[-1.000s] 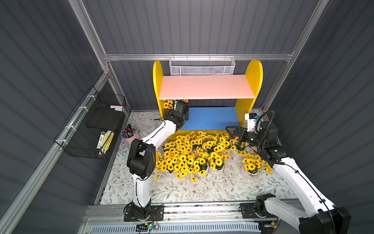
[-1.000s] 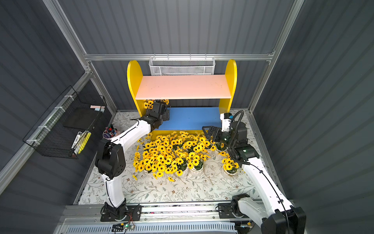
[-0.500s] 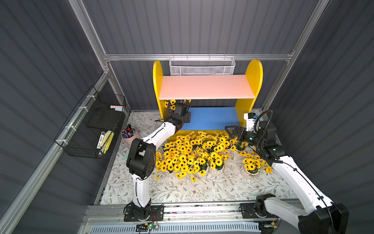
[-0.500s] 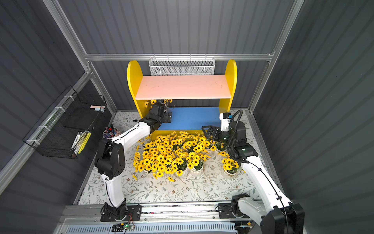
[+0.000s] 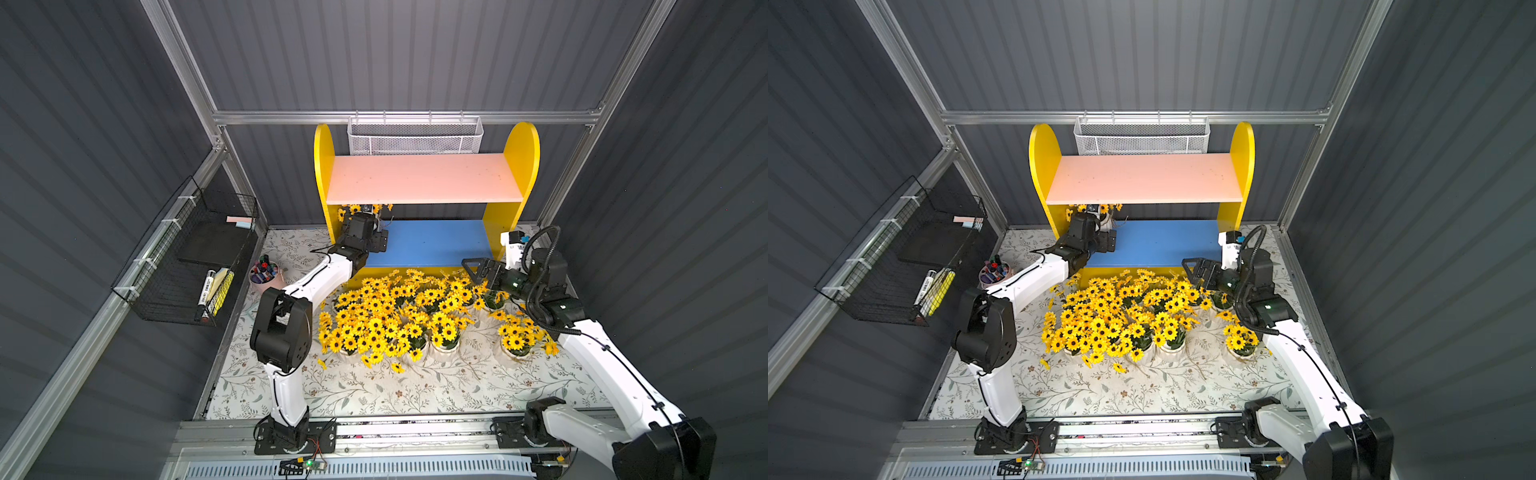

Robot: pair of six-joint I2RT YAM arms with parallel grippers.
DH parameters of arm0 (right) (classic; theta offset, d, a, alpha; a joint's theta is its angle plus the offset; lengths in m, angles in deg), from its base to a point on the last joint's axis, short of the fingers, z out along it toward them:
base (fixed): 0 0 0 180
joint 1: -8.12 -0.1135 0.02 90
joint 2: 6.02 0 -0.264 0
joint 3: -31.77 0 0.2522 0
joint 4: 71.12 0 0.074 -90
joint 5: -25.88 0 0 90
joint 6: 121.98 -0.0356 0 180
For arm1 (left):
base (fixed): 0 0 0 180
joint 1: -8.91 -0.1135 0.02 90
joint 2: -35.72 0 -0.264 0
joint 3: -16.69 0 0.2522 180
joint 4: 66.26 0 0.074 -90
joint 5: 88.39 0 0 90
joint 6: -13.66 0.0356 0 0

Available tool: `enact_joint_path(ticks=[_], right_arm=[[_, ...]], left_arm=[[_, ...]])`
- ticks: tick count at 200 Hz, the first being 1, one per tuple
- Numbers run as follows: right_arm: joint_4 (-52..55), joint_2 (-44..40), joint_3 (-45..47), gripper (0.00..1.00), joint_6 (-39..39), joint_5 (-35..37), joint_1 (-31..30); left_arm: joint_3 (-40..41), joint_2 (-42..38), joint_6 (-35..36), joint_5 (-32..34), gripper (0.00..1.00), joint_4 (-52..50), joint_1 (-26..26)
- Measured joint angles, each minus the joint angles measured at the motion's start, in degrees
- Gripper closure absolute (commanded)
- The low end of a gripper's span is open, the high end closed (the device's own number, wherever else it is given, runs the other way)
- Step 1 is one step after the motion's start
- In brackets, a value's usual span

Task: Take the sunflower pots off the shelves
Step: Pick up the sunflower pot from the shelf.

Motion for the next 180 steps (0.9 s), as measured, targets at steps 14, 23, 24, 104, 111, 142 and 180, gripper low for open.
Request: enact_joint_path(ticks=[14, 23, 24, 104, 111, 142, 180], right_arm=[[0.0, 0.31, 0.0, 0.01, 0.24, -0.02, 0.02], [0.0, 0.59, 0.0, 0.01, 0.33, -0.02, 0.02], [0.0, 0.63, 0.0, 0.01, 0.33, -0.02, 0.02], [-0.28, 2.54, -0.02, 0.01, 0.9, -0.52, 0.07], [-0.37, 2.6, -0.02, 0.01, 0.92, -0.57, 0.07], [-0.7, 2.62, -0.09, 0.01, 1.11, -0.61, 0.07], [-1.68, 3.04, -0.09, 0.01, 1.25, -0.66, 0.11]], left_arm=[[-0.02, 0.13, 0.07, -1.22, 0.0, 0.92, -0.39], [-0.07, 0.22, 0.04, -1.88, 0.01, 1.4, -0.5], [-0.09, 0.24, 0.04, -1.95, 0.01, 1.46, -0.5], [-1.9, 3.34, 0.04, -3.23, 0.01, 5.97, -1.31], [-2.45, 4.07, 0.04, -3.23, 0.01, 6.27, -1.31], [-3.23, 5.95, 0.09, -3.19, 0.01, 7.61, -1.31], [-5.22, 7.82, 0.48, -3.19, 0.01, 8.46, -1.42]])
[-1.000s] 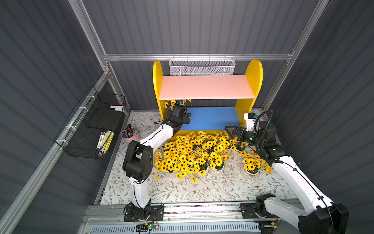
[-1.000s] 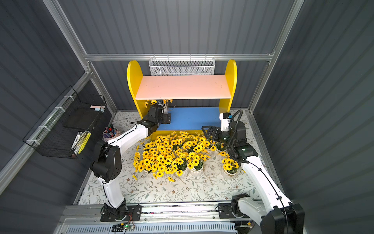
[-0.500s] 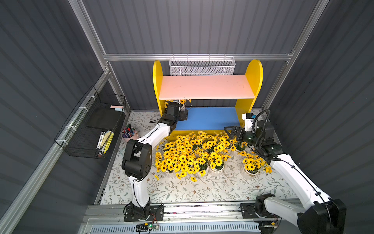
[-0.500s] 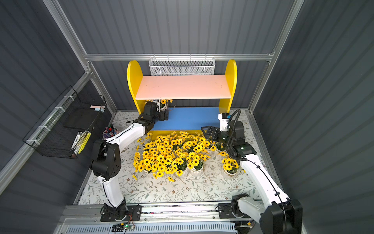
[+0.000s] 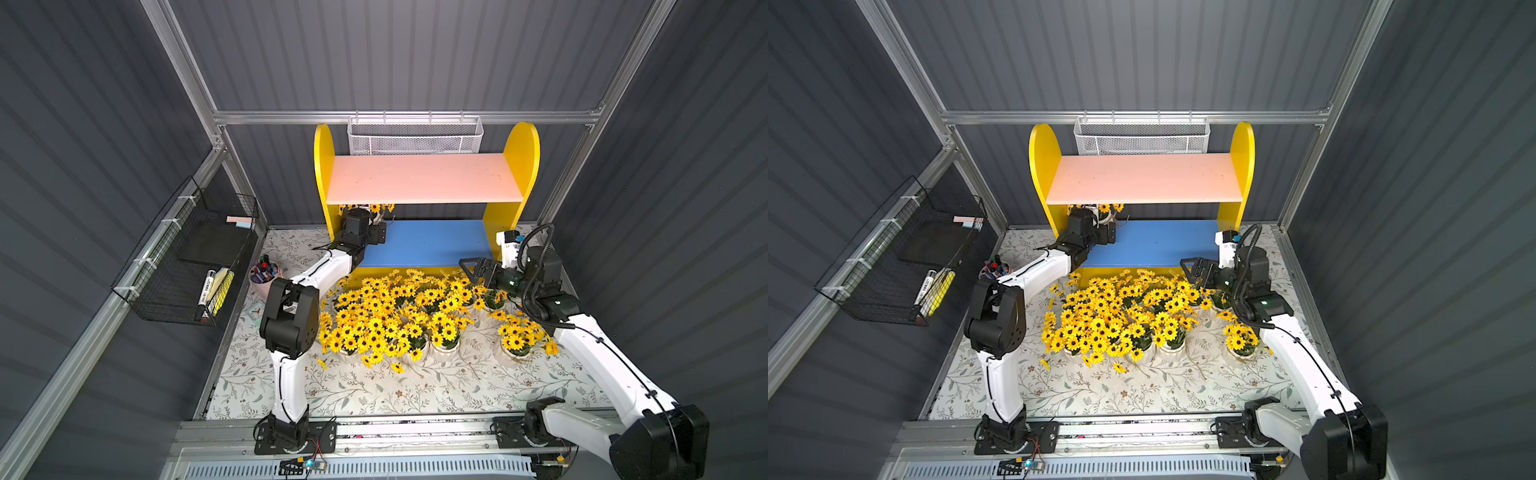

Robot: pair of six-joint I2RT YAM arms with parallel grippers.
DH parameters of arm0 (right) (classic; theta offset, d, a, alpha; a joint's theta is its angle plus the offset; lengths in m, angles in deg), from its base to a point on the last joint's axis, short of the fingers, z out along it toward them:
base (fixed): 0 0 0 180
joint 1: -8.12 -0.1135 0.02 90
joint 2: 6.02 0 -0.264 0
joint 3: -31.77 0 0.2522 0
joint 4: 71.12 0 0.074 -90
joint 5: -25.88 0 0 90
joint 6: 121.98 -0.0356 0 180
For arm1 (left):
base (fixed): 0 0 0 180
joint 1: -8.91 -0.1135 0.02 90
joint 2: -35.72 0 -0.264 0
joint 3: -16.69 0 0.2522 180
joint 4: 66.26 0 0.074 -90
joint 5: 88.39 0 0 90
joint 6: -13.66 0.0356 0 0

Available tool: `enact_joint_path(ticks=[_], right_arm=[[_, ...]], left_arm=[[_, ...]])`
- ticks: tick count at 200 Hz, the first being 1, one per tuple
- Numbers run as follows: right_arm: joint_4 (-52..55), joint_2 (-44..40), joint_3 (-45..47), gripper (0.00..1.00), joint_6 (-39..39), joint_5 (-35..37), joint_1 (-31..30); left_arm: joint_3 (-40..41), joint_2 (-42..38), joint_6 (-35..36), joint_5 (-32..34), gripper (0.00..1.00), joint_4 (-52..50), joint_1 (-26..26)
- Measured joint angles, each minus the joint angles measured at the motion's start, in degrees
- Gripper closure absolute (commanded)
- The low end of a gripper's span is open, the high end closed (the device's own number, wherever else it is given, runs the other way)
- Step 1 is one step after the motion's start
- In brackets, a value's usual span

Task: Take the sunflower pots off the shelves
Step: Pick up the sunflower pot from the shelf.

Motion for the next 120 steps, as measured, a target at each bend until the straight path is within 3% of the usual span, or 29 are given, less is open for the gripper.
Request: enact_joint_path(ticks=[120], right_arm=[[-2.64, 3.23, 0.0, 0.01, 0.04, -1.51, 0.02]], left_arm=[[-2.03, 4.39, -0.39, 1.75, 0.01, 7.13, -0.15]])
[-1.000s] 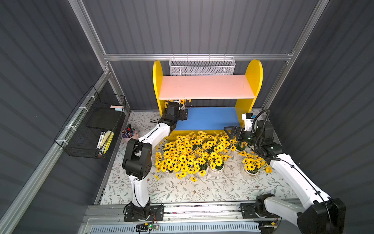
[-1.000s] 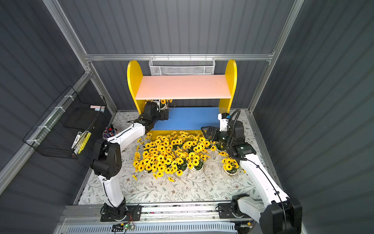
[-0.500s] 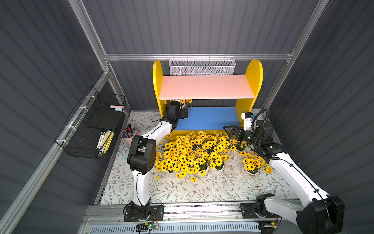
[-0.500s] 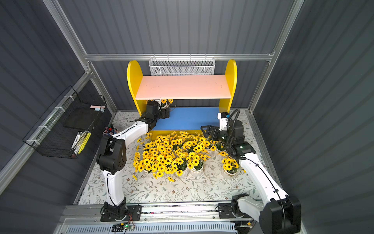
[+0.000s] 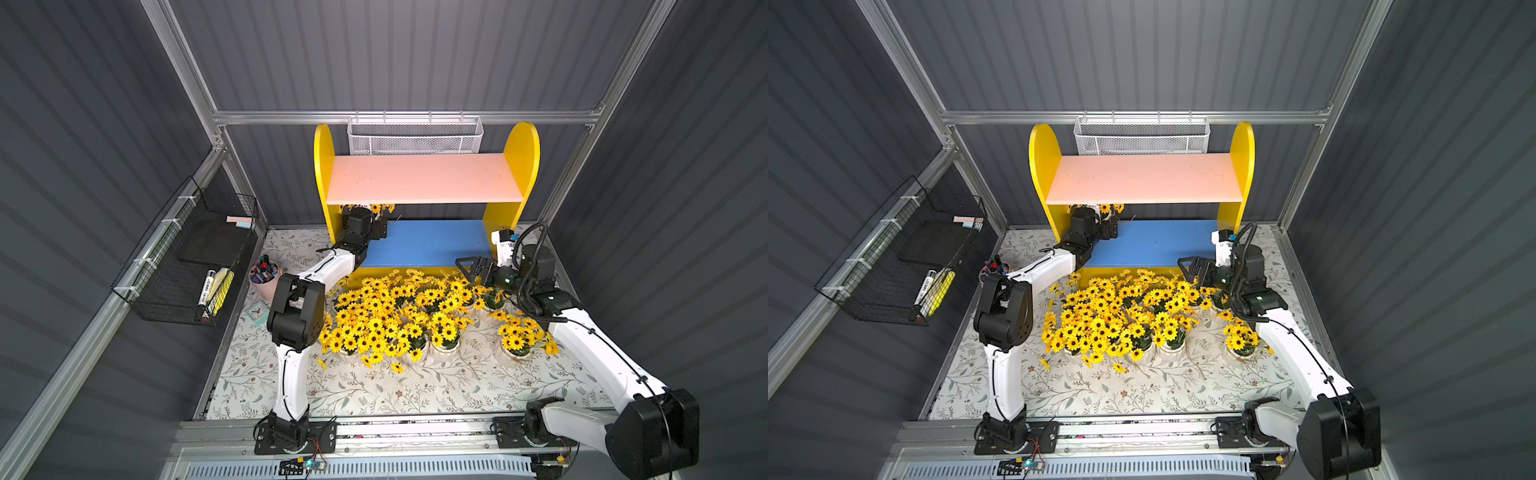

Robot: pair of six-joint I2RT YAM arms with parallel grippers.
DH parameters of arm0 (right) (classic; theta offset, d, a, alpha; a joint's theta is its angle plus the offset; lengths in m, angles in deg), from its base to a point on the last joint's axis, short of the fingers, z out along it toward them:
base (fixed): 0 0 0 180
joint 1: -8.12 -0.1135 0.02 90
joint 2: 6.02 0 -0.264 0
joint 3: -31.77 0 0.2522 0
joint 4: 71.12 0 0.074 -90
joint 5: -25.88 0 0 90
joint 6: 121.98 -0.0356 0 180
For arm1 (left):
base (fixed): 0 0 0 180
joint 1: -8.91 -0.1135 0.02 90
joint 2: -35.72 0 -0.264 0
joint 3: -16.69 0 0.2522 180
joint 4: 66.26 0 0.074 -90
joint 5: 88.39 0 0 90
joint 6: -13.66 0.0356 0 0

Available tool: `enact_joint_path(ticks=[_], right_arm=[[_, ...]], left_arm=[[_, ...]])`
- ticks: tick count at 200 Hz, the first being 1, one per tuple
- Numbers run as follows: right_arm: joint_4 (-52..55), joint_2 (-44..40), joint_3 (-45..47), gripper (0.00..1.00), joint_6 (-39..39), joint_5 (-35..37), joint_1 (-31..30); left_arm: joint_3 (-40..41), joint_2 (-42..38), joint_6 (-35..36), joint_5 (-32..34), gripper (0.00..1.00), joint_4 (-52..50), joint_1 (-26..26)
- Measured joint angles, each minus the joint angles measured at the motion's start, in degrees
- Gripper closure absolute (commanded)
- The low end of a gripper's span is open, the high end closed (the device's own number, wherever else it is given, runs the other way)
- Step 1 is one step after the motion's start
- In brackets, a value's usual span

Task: Take the sunflower pots off the shelves
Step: Pick up the sunflower pot from the shelf.

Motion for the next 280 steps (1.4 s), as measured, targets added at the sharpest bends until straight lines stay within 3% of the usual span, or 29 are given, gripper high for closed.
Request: enact_joint_path(ticks=[30, 52, 83, 109, 129, 193, 280], right_arm=[[-0.04, 0.0, 0.0, 0.01, 0.0, -0.02, 0.0], [-0.04, 0.0, 0.0, 0.01, 0.04, -0.09, 0.04], [0.0, 0.0, 0.0, 0.01, 0.46, -0.17, 0.04], [0.04, -0.02, 0.0, 0.01, 0.85, -0.17, 0.04], [0.15, -0.26, 0.0, 0.01, 1.03, -0.07, 0.04], [0.68, -3.41, 0.0, 0.01, 1.01, 2.14, 1.92], [4.46, -8.59, 2.01, 0.01, -0.46, 3.23, 7.3]], left_arm=[[0.0, 0.22, 0.35, 0.42, 0.01, 1.53, 0.0], [0.07, 0.24, 0.98, 0.33, 0.14, 2.58, 0.0], [0.42, 0.31, 1.84, 0.11, 0.23, 3.61, 0.0], [0.63, 0.31, 2.16, -0.24, 0.52, 4.11, 0.0], [1.57, 0.31, 2.14, -0.81, 1.0, 5.75, 0.0], [8.07, -4.9, 2.36, -5.97, 1.0, 5.81, 0.9], [19.63, -17.64, 4.07, -10.58, 1.0, 4.31, 10.8]])
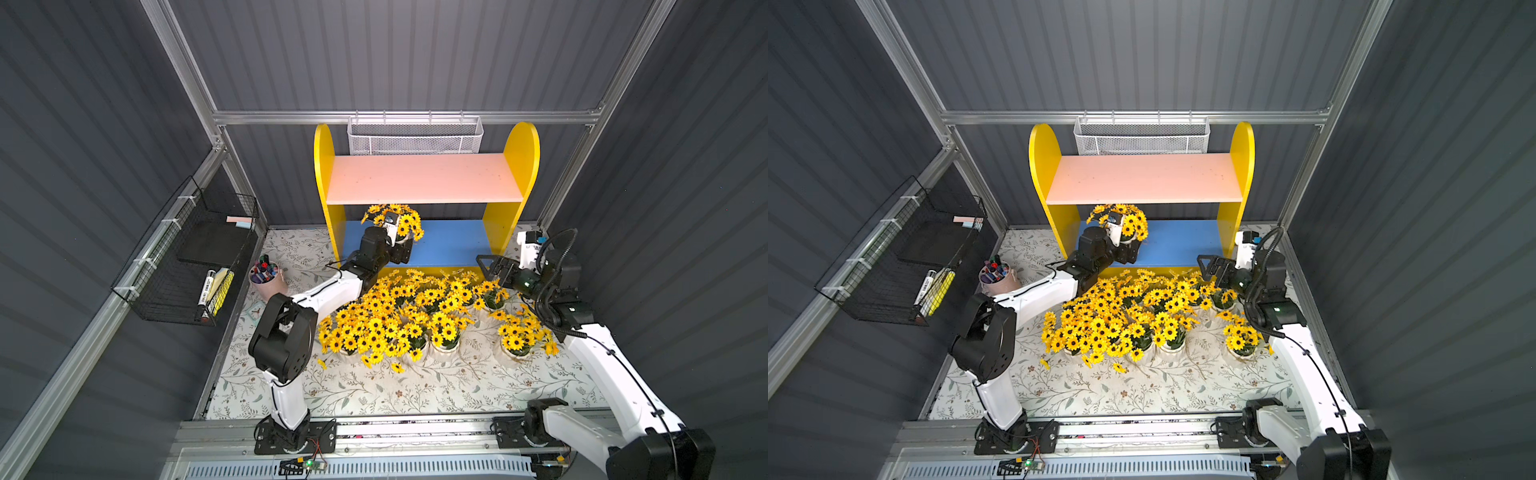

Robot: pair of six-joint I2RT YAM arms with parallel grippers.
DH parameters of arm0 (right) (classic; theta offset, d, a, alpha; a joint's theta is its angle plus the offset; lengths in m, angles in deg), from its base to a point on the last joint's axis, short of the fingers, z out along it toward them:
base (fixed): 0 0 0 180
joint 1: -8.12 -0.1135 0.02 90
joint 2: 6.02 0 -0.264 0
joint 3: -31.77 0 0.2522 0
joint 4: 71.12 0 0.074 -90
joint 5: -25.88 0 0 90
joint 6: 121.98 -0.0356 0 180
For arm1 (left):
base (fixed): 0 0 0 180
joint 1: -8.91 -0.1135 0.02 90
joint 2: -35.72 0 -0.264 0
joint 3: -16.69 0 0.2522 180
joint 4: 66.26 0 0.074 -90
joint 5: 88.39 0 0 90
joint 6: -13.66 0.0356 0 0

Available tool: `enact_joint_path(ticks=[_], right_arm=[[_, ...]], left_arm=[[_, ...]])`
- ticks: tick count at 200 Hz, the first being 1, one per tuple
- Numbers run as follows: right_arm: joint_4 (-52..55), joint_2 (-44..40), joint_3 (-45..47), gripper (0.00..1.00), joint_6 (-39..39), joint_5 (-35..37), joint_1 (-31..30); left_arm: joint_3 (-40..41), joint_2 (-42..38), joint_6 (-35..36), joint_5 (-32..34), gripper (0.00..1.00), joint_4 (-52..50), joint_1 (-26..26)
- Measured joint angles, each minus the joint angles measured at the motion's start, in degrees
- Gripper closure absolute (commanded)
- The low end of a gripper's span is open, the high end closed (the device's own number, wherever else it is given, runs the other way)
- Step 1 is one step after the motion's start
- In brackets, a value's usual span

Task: Take the sunflower pots off the shelves
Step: Pick up the sunflower pot from the shelf, then place the sunflower pot at the center of the board.

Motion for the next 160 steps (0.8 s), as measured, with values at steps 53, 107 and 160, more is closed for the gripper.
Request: enact_joint_path(ticks=[53, 107, 160], right_arm=[[3.37, -3.19, 1.49, 0.01, -0.76, -0.22, 3.02], [7.41, -6.6, 2.12, 0.01, -0.85, -0.59, 7.06], [10.25, -9.22, 4.22, 0.01, -1.75, -4.02, 16.98]], left_arm=[[6.19, -9.31, 0.5, -0.2, 1.0, -0.81, 5.73], [9.77, -19.45, 3.91, 0.85, 1.0, -4.74, 23.34], [14.19, -21.29, 5.07, 5.73, 1.0, -1.36, 42.45]])
